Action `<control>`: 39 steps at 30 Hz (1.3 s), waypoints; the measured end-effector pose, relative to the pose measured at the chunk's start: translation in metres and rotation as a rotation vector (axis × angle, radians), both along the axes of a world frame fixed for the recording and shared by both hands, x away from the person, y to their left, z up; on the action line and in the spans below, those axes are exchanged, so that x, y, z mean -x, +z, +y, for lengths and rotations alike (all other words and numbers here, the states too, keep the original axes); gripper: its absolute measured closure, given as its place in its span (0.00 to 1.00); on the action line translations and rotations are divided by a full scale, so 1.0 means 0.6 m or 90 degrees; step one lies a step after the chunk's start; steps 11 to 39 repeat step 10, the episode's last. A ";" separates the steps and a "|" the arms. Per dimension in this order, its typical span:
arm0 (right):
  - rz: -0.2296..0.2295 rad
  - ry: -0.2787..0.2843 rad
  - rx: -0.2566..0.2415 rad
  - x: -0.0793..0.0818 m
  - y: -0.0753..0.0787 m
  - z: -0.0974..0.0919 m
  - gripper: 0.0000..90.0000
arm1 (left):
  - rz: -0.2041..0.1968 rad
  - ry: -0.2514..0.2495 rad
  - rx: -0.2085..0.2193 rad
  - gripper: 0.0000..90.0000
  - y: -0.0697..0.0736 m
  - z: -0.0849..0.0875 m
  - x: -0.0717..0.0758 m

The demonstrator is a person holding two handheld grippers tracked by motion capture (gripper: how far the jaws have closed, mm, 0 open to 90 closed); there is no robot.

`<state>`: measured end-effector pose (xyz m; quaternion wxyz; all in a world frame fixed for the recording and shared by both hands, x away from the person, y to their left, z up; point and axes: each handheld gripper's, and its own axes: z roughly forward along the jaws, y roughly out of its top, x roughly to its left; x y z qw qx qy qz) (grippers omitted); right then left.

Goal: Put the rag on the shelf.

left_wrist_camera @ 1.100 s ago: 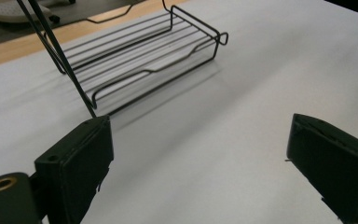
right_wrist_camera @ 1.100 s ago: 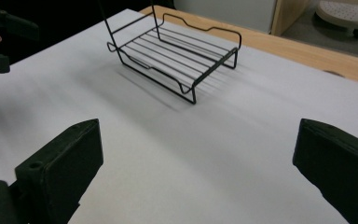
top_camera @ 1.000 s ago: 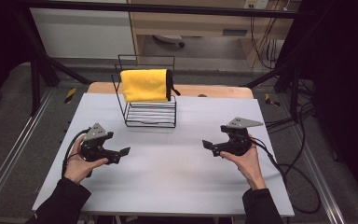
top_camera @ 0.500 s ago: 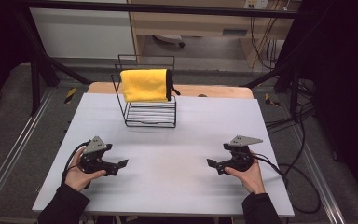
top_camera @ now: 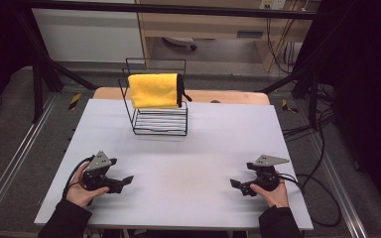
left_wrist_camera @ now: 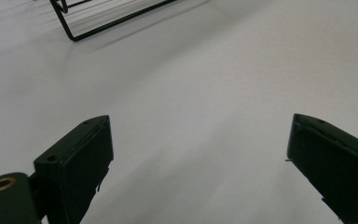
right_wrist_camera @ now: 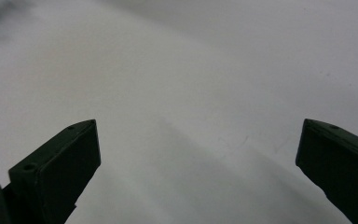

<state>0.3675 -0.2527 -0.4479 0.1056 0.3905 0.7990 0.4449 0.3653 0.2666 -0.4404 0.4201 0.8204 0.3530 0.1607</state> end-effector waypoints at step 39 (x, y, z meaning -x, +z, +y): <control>0.006 -0.006 0.005 0.002 -0.005 -0.002 0.01 | 0.006 0.001 -0.005 0.08 -0.007 0.003 0.001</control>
